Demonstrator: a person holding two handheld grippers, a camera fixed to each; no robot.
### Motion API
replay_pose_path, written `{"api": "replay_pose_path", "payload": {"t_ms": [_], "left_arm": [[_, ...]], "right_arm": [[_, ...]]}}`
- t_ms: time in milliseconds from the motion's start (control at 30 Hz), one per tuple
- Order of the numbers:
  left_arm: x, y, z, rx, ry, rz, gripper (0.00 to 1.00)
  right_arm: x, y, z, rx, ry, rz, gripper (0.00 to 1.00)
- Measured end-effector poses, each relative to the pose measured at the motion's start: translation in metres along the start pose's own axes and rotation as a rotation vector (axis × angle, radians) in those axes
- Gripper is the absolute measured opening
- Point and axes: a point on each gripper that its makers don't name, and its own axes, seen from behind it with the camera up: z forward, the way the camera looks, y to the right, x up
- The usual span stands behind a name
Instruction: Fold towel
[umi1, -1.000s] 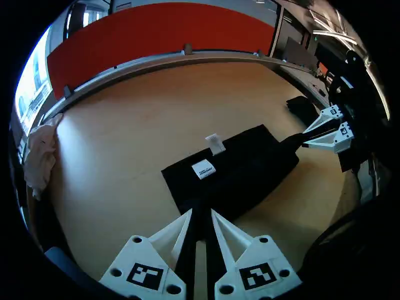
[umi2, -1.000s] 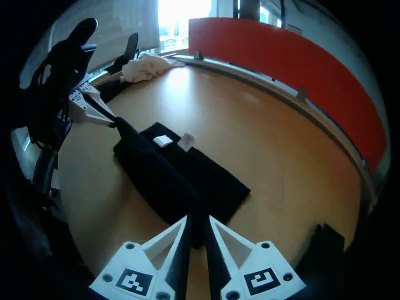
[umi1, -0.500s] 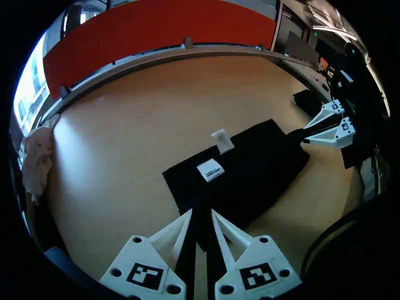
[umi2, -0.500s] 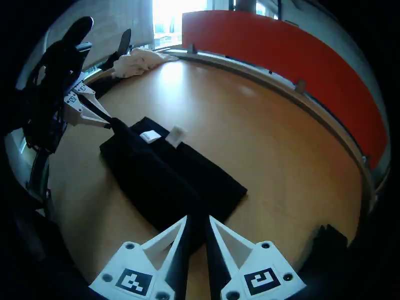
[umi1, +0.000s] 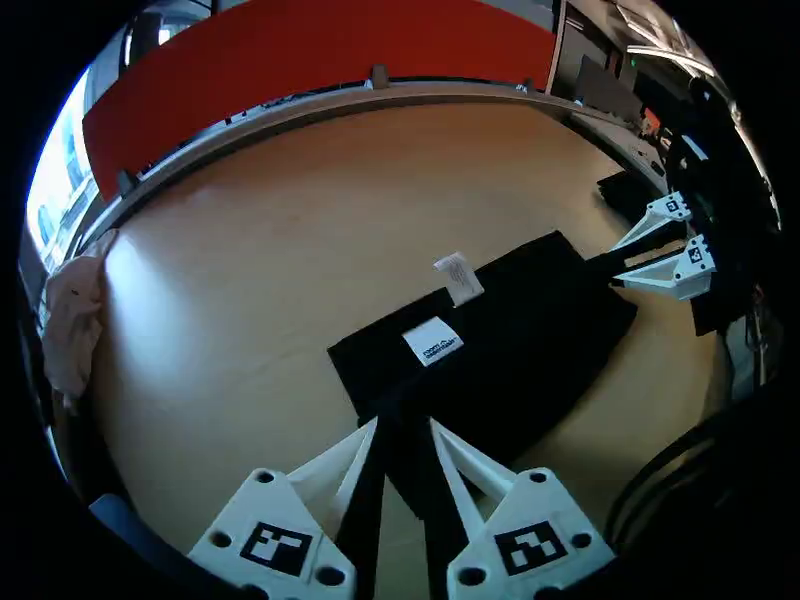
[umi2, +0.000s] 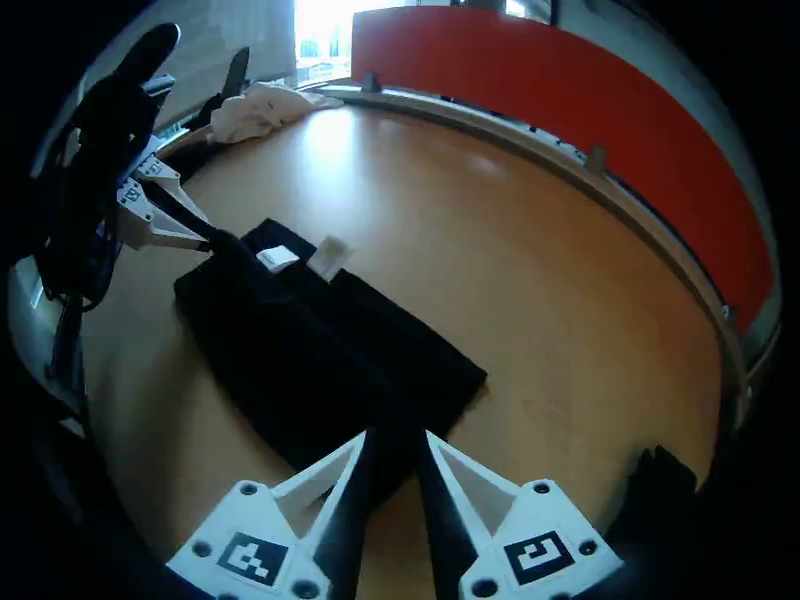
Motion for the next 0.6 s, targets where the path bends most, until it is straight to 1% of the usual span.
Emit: {"api": "replay_pose_path", "payload": {"t_ms": [67,133,167,200,333,400,467,533,600], "left_arm": [[-0.001,-0.002,0.002,0.007,0.000,0.003,0.28],[-0.003,-0.004,0.004,0.015,-0.002,0.007,0.33],[-0.003,-0.005,0.005,0.020,-0.004,0.009,0.36],[-0.004,-0.007,0.006,0.024,-0.005,0.010,0.38],[-0.004,-0.011,0.006,0.040,-0.007,0.017,0.56],[-0.005,-0.012,0.006,0.043,-0.012,0.020,0.67],[-0.005,-0.013,0.007,0.045,-0.015,0.022,0.72],[-0.004,-0.015,0.007,0.051,-0.012,0.023,0.81],[-0.001,-0.018,0.006,0.058,-0.006,0.026,0.81]], "right_arm": [[-0.001,0.005,0.002,-0.018,-0.002,0.002,0.50],[-0.002,0.008,0.005,-0.029,-0.003,0.001,0.62],[-0.003,0.009,0.006,-0.033,-0.004,0.000,0.66],[-0.003,0.010,0.007,-0.036,-0.004,-0.001,0.69],[-0.003,0.012,0.010,-0.043,-0.005,-0.005,0.80],[-0.002,0.014,0.011,-0.046,-0.005,-0.007,0.84],[-0.002,0.016,0.012,-0.052,-0.005,-0.009,0.85],[0.000,0.018,0.012,-0.057,-0.004,-0.010,0.89],[0.001,0.020,0.013,-0.063,-0.003,-0.010,0.94]]}}
